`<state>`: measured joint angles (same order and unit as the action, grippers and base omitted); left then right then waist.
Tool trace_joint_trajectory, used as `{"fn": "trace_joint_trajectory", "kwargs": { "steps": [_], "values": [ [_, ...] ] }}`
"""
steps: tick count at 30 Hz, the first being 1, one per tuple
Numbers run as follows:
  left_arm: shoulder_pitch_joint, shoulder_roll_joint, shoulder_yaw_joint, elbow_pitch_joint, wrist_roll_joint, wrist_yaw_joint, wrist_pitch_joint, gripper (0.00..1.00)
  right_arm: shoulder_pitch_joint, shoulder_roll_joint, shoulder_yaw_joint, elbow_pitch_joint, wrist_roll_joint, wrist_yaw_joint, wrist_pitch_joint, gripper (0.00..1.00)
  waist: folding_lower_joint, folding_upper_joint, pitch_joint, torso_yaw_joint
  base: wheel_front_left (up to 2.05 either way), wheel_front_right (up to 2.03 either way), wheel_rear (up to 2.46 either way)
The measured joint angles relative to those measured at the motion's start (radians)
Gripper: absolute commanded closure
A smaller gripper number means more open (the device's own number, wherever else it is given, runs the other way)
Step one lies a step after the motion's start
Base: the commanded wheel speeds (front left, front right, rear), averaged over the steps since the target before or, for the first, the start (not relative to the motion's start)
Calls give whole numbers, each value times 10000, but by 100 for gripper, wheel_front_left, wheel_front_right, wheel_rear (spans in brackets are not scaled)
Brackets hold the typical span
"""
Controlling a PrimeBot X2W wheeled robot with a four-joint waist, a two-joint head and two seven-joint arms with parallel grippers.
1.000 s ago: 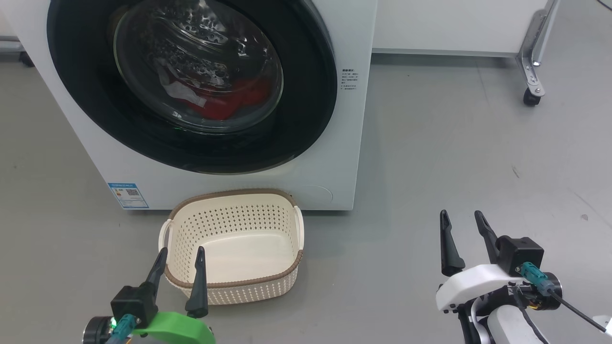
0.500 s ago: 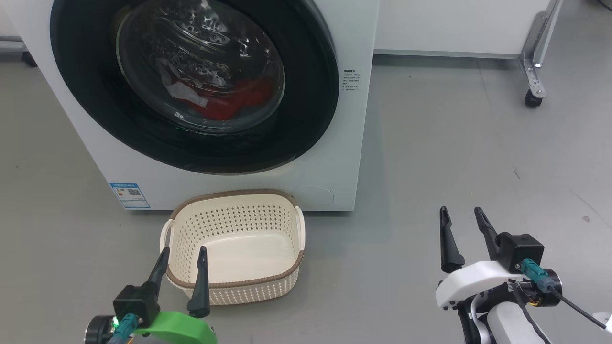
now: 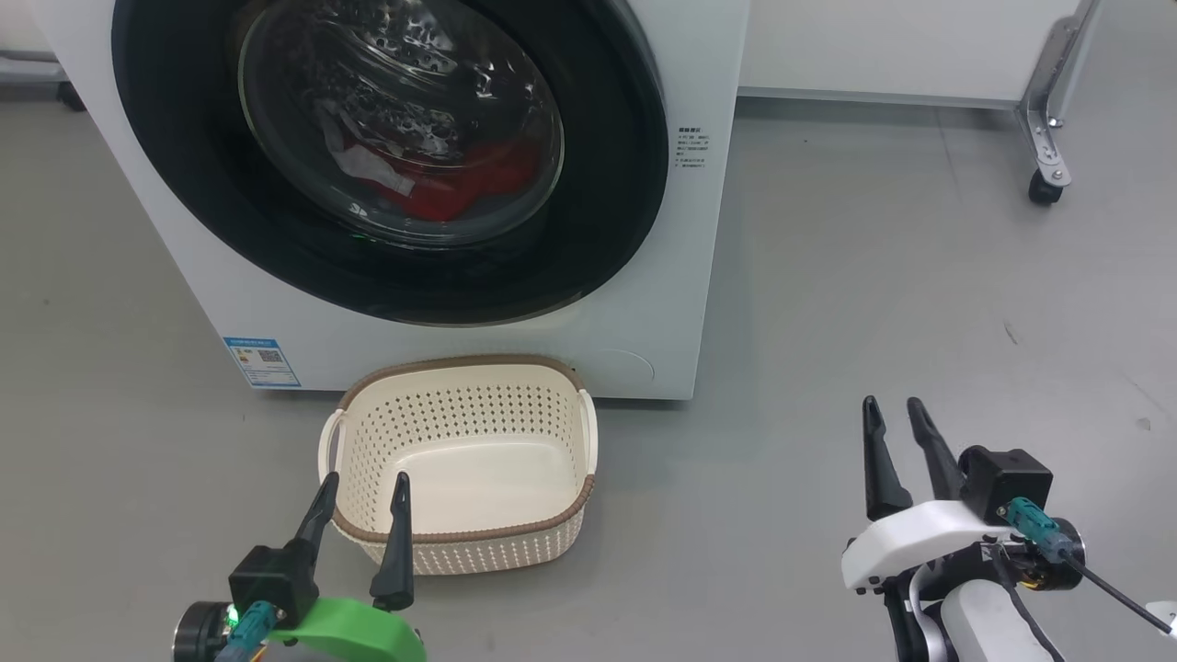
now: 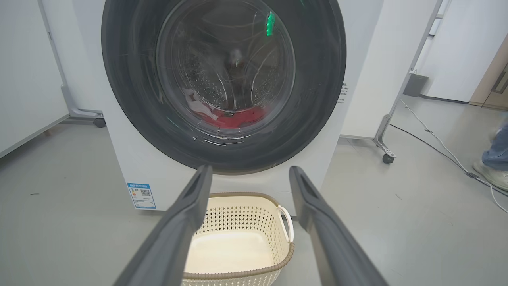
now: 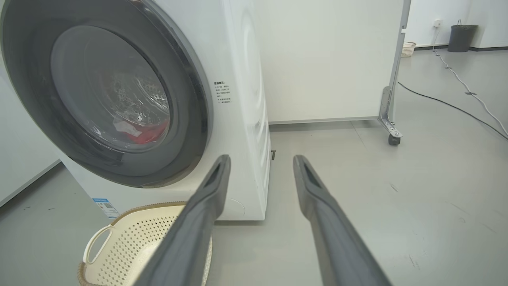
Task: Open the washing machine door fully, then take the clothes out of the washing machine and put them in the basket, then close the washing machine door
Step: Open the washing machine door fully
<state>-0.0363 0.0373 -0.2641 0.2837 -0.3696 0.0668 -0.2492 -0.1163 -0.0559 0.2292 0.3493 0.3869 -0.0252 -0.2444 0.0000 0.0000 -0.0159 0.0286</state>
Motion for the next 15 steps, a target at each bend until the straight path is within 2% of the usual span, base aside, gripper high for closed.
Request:
{"fn": "trace_joint_trajectory", "kwargs": {
  "steps": [7, 9, 13, 15],
  "values": [
    [-68, 2, -90, -107, 0, 0, 0, 0, -132, 19, -203, -140, 617, 303, -2, 100, 0, 0, 310, 196, 0, 0, 0],
    [-152, 4, -190, -153, 0, -2, 0, 0, -345, 17, -378, -230, 884, 353, 0, 100, 0, 0, 462, 259, 0, 0, 0],
    [-392, 4, -324, -345, 0, -2, -2, 0, -882, 19, -495, -343, 1379, 663, 251, 100, 0, 0, 825, 413, 0, 0, 0],
    [-523, 6, -464, -366, 2, -17, -2, 0, -1192, 21, -594, -403, 1593, 685, 387, 100, 0, 0, 1035, 504, 0, 0, 0]
  ]
}}
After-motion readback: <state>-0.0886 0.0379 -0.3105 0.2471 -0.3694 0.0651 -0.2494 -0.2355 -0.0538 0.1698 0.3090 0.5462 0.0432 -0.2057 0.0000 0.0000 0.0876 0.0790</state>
